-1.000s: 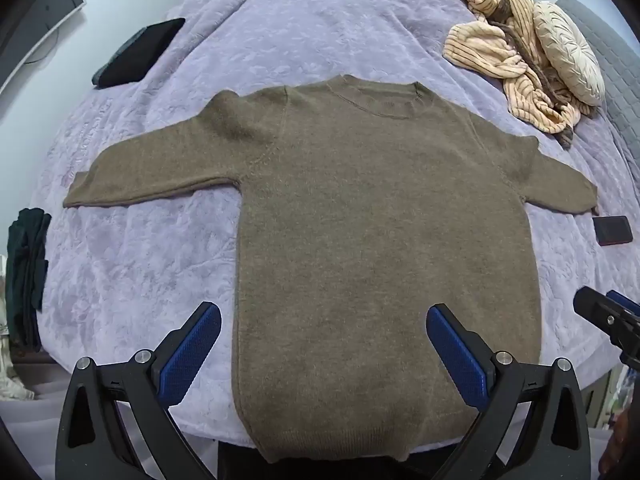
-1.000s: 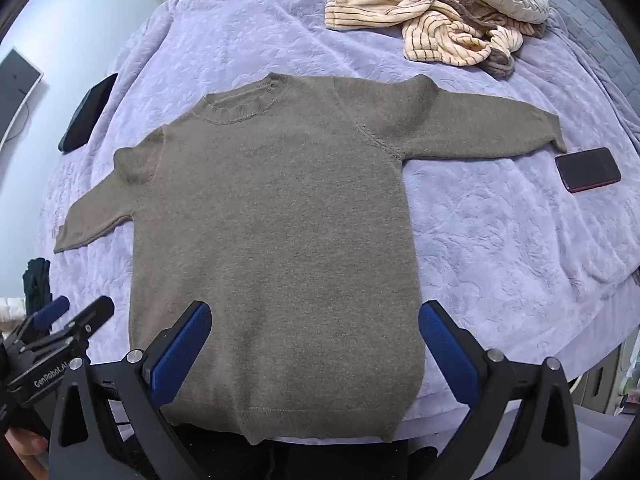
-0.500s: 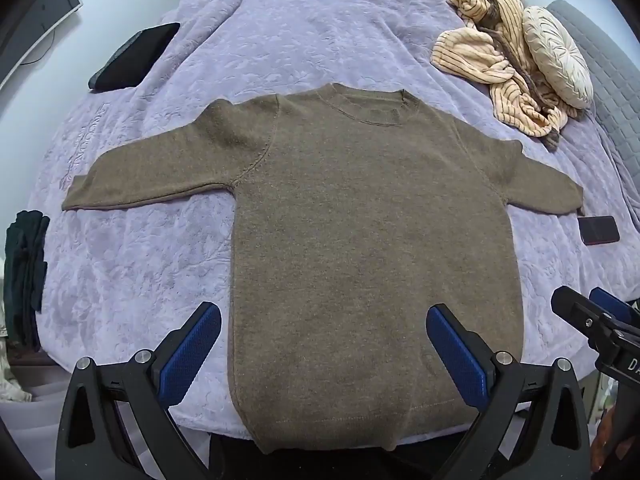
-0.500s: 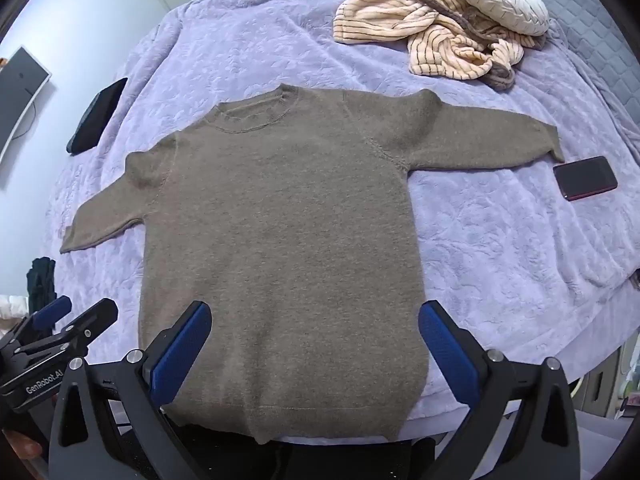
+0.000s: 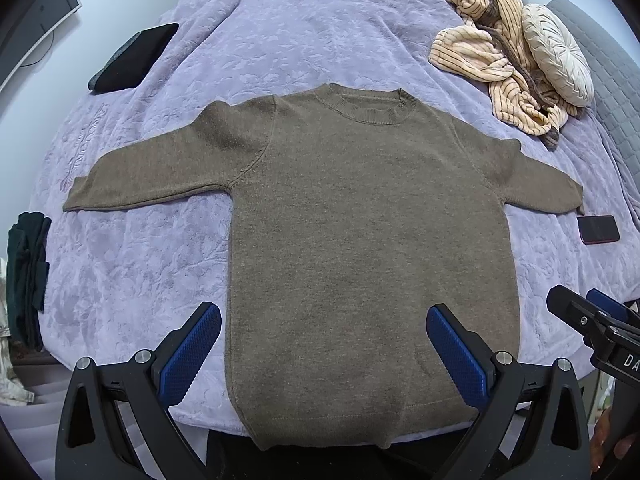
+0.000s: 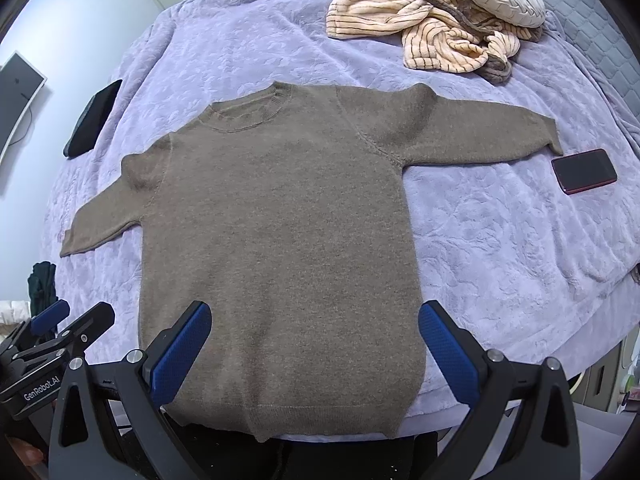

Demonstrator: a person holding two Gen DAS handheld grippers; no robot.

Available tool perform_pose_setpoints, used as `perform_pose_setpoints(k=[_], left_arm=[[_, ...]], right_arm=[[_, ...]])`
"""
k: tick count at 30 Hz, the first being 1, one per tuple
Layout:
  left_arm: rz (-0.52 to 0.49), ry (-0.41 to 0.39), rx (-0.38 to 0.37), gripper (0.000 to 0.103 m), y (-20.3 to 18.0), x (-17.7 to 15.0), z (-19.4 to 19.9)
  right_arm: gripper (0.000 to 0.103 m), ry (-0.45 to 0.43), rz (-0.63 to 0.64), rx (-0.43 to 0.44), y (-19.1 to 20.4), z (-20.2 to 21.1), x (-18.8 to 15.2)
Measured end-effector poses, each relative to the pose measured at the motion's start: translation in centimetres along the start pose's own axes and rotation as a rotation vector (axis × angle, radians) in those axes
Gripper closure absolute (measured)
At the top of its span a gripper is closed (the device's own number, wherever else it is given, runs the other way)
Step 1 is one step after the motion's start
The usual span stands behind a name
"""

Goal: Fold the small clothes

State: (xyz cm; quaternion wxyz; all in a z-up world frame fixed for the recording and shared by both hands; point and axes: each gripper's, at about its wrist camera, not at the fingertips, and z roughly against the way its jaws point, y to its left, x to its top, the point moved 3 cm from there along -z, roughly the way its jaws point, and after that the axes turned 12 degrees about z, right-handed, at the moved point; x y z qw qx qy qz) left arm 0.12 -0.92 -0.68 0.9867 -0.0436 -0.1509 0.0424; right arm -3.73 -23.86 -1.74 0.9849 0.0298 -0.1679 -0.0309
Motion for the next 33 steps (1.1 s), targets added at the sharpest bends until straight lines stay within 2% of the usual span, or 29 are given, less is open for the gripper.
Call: perform_pose_setpoints(k=[7, 14, 33], left_arm=[[0.003, -0.008, 0.010, 0.000, -0.9, 0.0, 0.5], [0.043, 0.007, 0.038, 0.000, -1.1, -0.2, 0.6], [0.145, -0.019, 0.117, 0.000, -3.2, -1.1, 2.4]], right_arm=[[0.000, 0.005, 0.025, 0.007, -0.4, 0.0, 0.5], [0.000, 0.002, 0.069, 0.000, -0.7, 0.1, 0.8], [0.000, -0.017, 0.183, 0.050, -3.4, 0.8, 1.5]])
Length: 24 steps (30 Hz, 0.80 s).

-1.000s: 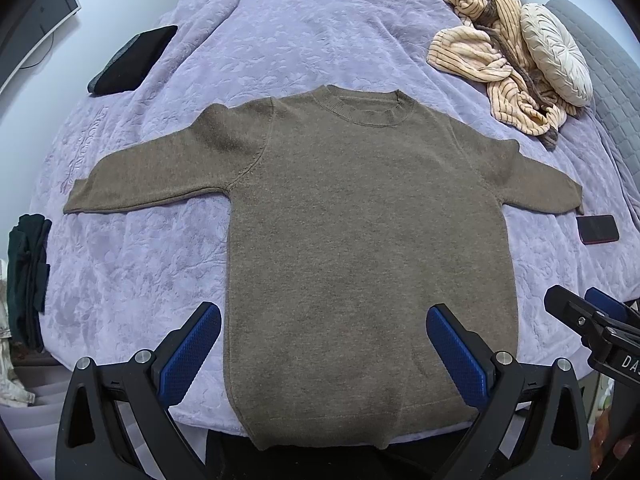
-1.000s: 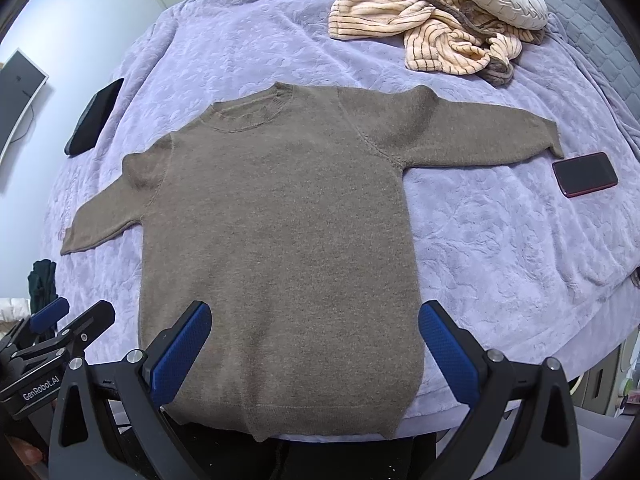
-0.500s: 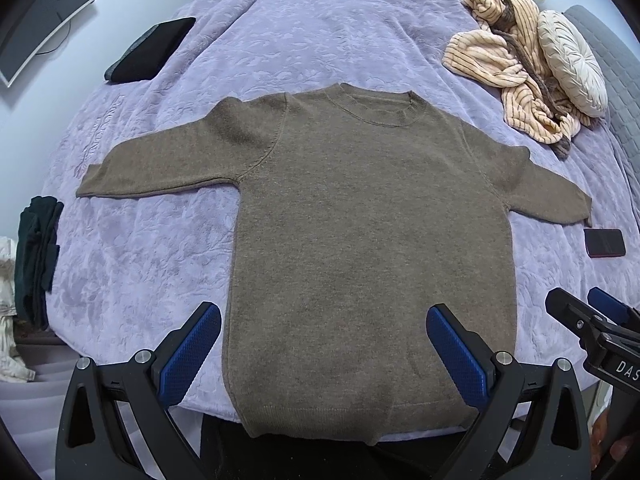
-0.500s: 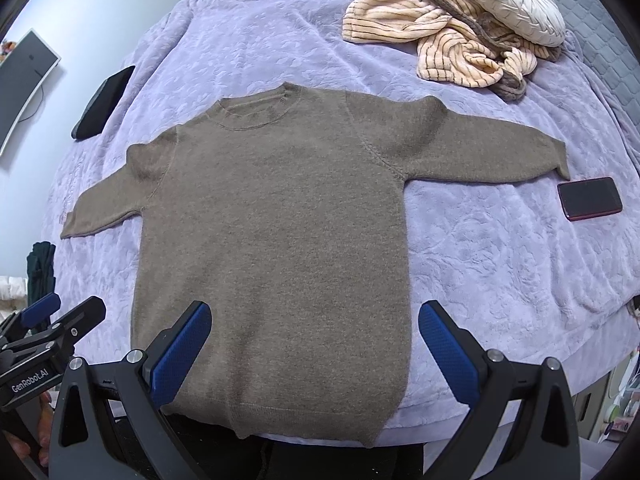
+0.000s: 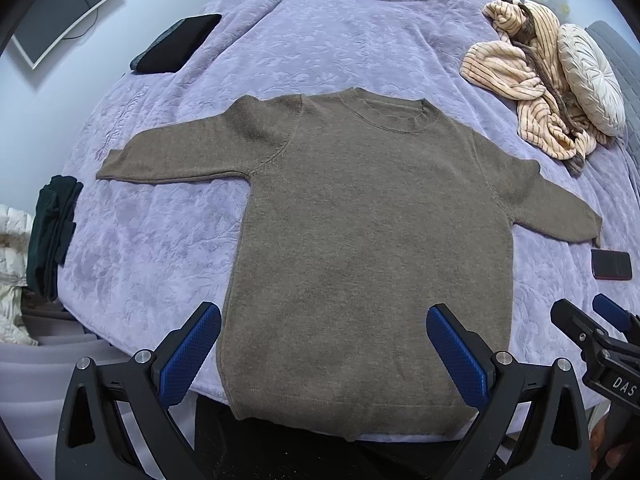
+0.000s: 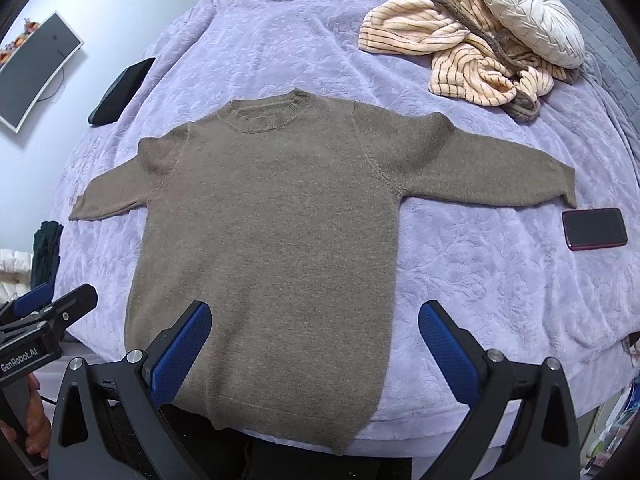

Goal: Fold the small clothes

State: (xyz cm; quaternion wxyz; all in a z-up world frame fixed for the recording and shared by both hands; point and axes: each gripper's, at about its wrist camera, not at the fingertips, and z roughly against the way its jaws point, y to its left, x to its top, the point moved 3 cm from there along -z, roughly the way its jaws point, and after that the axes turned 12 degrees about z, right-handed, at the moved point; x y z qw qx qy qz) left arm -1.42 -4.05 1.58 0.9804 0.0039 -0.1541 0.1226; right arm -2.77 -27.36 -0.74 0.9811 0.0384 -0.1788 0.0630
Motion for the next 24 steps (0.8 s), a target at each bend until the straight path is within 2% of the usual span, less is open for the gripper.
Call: perform_pose_setpoints(k=[15, 24], left_arm=[[0.027, -0.020, 0.021, 0.000, -2.4, -2.2, 1.2], [-0.005, -0.011, 0.022, 0.000, -2.4, -1.7, 0.4]], right_arm=[[0.000, -0.009, 0.047, 0.029, -2.3, 0.6, -0.6], [0.000, 0.004, 0.031, 0.025, -2.0, 0.1, -0.7]])
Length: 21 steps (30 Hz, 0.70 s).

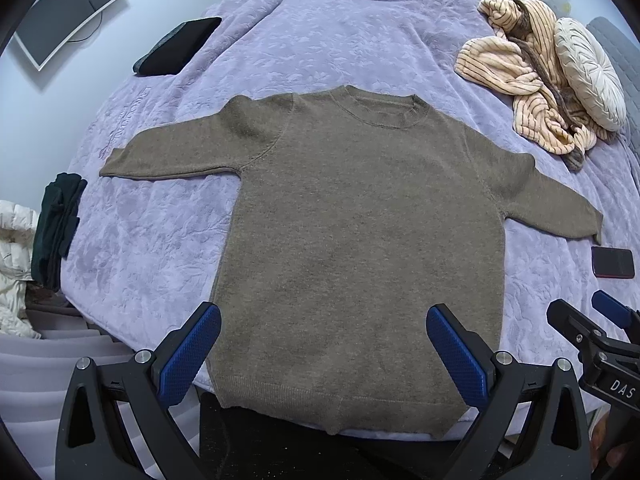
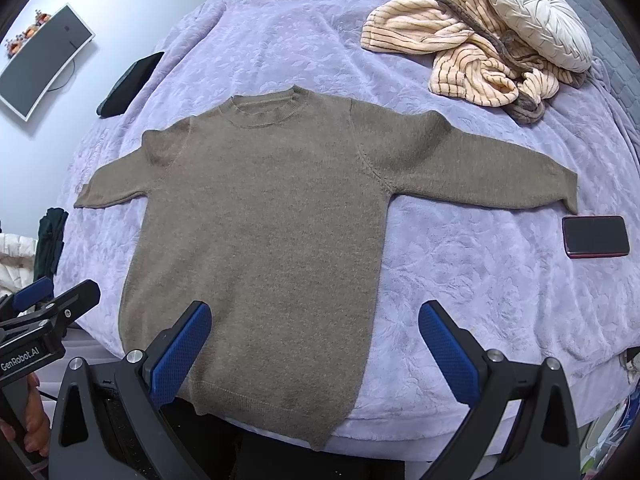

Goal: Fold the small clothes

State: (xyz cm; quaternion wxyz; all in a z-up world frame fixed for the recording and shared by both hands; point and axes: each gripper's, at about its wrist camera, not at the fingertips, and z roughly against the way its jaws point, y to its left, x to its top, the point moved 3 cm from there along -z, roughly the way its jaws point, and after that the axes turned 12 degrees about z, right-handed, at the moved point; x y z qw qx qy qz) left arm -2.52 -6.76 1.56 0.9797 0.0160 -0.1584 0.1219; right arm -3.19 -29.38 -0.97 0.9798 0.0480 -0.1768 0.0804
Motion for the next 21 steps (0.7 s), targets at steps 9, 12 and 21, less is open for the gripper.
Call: perform_pose_setpoints(k=[9, 12, 21], left_arm=[[-0.104, 0.000, -0.036, 0.000, 0.3, 3.0, -1.3], [-0.153, 0.020, -0.056, 0.000, 0.4, 4.0, -2.4], [-0.204, 0.087, -0.117, 0.000, 1.3, 5.8, -6.0]], right_arm=[[0.000, 0.006, -0.073, -0.049, 0.6, -1.1, 1.3], [0.000, 0.013, -0.120, -0.050, 0.8, -1.6, 1.6], [0.000, 0.073, -0.209, -0.031, 2.0, -4.7, 2.2]])
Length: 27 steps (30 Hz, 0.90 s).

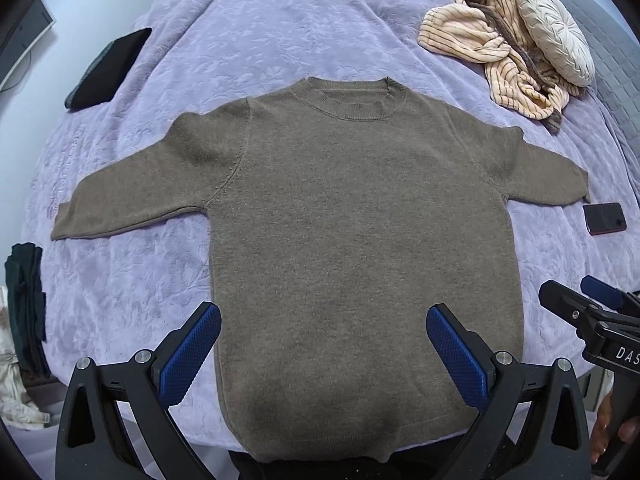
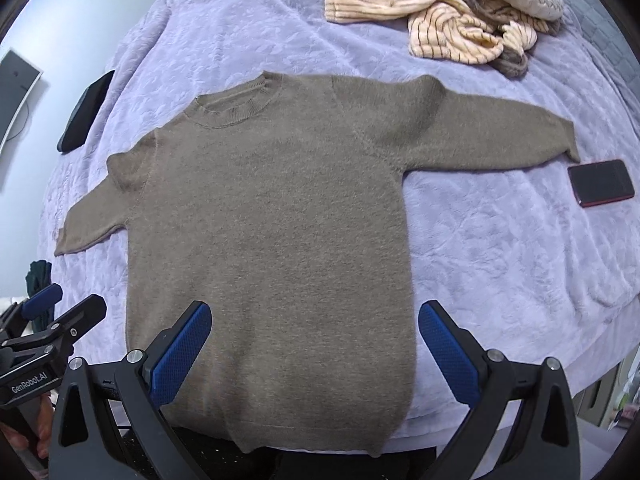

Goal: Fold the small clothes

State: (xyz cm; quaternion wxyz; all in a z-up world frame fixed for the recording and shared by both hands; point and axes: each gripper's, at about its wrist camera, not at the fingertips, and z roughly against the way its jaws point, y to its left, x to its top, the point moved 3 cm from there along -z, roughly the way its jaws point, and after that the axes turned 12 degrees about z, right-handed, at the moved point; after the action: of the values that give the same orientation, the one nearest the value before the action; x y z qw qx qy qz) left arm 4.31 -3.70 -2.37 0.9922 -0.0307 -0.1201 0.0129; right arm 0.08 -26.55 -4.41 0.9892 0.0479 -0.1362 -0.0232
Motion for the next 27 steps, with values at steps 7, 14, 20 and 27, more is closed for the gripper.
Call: perform_pose_setpoints(k=[7, 14, 20, 27], left_arm=[[0.037, 0.035, -0.031, 0.000, 2.5, 1.0, -2.6], [0.111, 0.048, -0.111, 0.000, 6.5, 2.7, -4.9], [0.417, -0.010, -0.227, 0.000, 17.5, 6.3, -7.5], [0.702, -0.136, -0.208, 0.000, 32.5, 8.1, -10.4]], right_arm=[[0.000, 0.031, 0.011, -0.026, 1.7, -2.2, 1.0], [0.000, 0.062, 0.057, -0.026, 5.3, -4.1, 2.8], [0.000, 0.109, 0.161, 0.004, 11.3, -6.9, 4.3], [0.000, 0.147, 0.287, 0.095, 18.7, -10.3, 5.3]])
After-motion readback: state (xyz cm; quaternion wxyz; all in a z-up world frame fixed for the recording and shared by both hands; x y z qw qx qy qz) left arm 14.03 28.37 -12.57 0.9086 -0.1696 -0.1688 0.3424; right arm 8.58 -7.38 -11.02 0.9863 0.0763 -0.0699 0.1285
